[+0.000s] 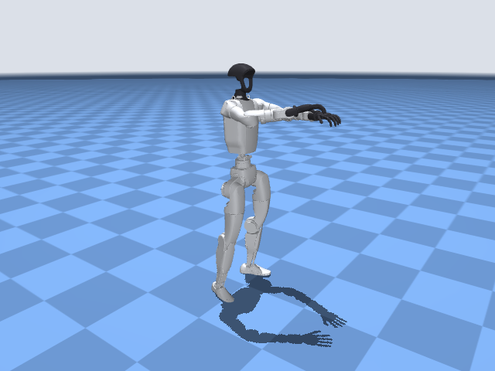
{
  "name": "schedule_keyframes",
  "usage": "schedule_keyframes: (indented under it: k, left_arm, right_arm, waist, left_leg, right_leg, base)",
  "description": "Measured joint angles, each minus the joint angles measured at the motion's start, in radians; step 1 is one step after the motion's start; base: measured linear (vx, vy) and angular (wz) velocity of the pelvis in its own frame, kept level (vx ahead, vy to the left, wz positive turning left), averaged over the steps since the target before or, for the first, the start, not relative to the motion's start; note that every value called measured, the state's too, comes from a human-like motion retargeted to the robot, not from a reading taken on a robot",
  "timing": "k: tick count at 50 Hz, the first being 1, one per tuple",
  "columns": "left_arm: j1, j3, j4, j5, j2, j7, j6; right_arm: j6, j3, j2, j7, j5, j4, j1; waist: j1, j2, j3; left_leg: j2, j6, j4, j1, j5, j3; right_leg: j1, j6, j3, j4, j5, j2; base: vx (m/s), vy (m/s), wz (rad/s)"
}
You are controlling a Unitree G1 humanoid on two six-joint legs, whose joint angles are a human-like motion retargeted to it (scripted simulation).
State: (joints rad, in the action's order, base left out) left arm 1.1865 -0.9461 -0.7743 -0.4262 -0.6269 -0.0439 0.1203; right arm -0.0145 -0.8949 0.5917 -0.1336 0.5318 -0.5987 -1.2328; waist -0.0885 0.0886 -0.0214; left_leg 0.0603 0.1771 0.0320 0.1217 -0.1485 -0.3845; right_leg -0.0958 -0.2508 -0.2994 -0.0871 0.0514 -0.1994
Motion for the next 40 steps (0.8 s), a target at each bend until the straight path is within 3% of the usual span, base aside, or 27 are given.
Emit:
schedule_keyframes:
  k: [5, 19, 25, 40]
  left_arm:
    - [-0.026, -0.028, 0.021, 0.008, -0.014, 0.034, 0.026]
    - [0.115, 0.007, -0.015, 0.046, -0.053, -0.071, 0.009]
    - [0.093, -0.049, -0.044, 0.071, -0.059, -0.040, 0.020]
    - [0.089, 0.012, -0.021, 0.053, -0.032, -0.106, 0.008]
  right_arm:
    - [0.004, -0.025, -0.058, -0.028, -0.009, -0.028, -0.045]
    - [0.010, -0.015, -0.280, -0.041, -0.157, -0.183, -0.061]
    - [0.028, 0.004, -0.290, -0.133, -0.164, -0.184, -0.104]
    - [0.019, 0.031, -0.262, -0.082, -0.144, -0.184, -0.032]
  waist:
    - [-0.079, 0.021, -0.008]
    - [-0.219, 0.050, -0.013]
    - [-0.234, 0.052, -0.013]
    - [-0.165, 0.031, -0.021]
  left_leg:
    - [-0.008, 0.003, -0.006, -0.018, 0.008, 0.053]
    - [-0.032, 0.008, -0.036, -0.044, 0.030, 0.152]
    - [-0.040, 0.009, -0.042, -0.046, 0.033, 0.168]
    - [-0.043, 0.003, -0.035, -0.025, 0.013, 0.113]
  right_leg:
    - [-0.011, 0.006, -0.053, -0.001, 0.004, -0.008]
    - [-0.030, 0.019, -0.149, -0.003, 0.007, -0.025]
    - [-0.031, 0.019, -0.163, -0.011, 0.010, -0.033]
    - [0.007, 0.024, -0.113, -0.081, 0.033, -0.056]
  base:
    - [0.02, 0.03, 0.57]
    - [0.02, 0.04, 0.38]
    - [0.01, 0.01, 0.06]
    - [0.00, 0.01, -0.17]
